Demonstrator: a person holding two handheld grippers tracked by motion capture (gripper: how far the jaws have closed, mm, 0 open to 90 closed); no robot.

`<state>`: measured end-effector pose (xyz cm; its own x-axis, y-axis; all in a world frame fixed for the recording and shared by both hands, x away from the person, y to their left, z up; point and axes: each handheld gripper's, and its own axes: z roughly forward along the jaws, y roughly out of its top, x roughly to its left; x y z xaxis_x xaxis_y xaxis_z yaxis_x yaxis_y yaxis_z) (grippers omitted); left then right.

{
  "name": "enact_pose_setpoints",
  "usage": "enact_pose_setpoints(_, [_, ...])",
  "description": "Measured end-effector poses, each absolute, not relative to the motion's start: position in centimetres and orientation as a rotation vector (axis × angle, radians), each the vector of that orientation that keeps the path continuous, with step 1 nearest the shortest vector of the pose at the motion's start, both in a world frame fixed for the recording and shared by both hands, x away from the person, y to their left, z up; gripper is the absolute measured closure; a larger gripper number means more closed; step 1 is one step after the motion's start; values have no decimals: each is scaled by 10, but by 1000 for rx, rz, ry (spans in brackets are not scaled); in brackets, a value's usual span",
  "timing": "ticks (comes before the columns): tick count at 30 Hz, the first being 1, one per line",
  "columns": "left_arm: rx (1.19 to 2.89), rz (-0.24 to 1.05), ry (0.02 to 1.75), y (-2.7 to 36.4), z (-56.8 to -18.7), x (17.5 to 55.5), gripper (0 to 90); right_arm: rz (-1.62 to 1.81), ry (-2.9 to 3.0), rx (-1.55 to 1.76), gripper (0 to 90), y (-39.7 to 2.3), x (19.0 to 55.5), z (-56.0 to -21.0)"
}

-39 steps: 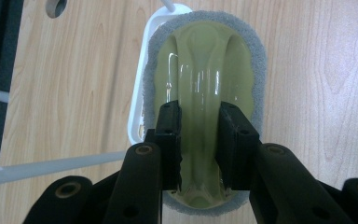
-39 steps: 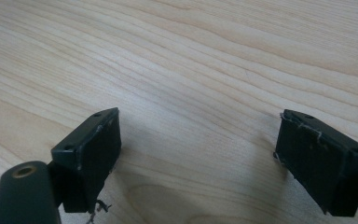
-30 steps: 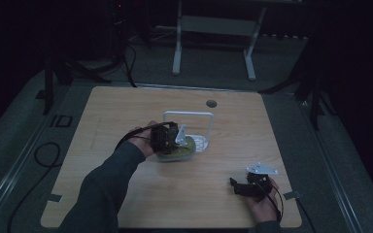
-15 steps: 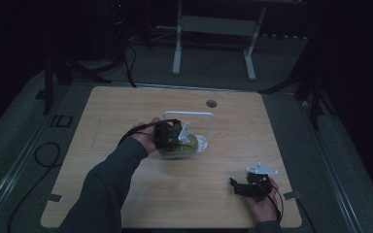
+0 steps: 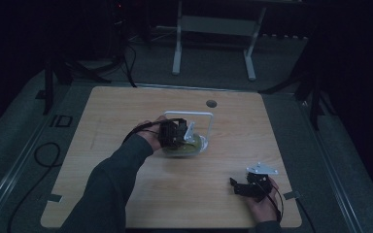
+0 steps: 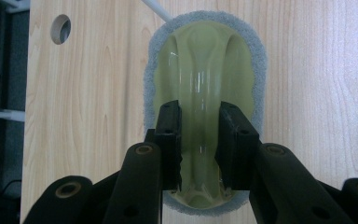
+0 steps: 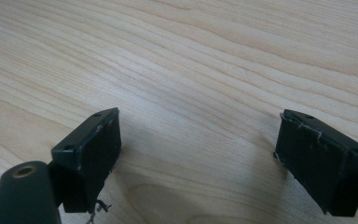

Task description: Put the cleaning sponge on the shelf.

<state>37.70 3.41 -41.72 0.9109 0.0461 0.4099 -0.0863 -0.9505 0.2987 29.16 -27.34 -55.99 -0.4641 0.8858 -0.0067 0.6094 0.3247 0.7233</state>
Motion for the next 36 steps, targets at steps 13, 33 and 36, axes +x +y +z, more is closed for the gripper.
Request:
enact_pose_setpoints(13, [2765,622,-47,27,-425,382,720,933,2193,1323,136,-273,292,-560])
enact_pose_setpoints(33, [2781,655,-81,24,-430,395,719,933,2193,1321,136,-274,292,-560])
enact_pose_setpoints(36, [2772,660,-101,19,-429,396,719,933,2193,1322,136,-273,292,-560])
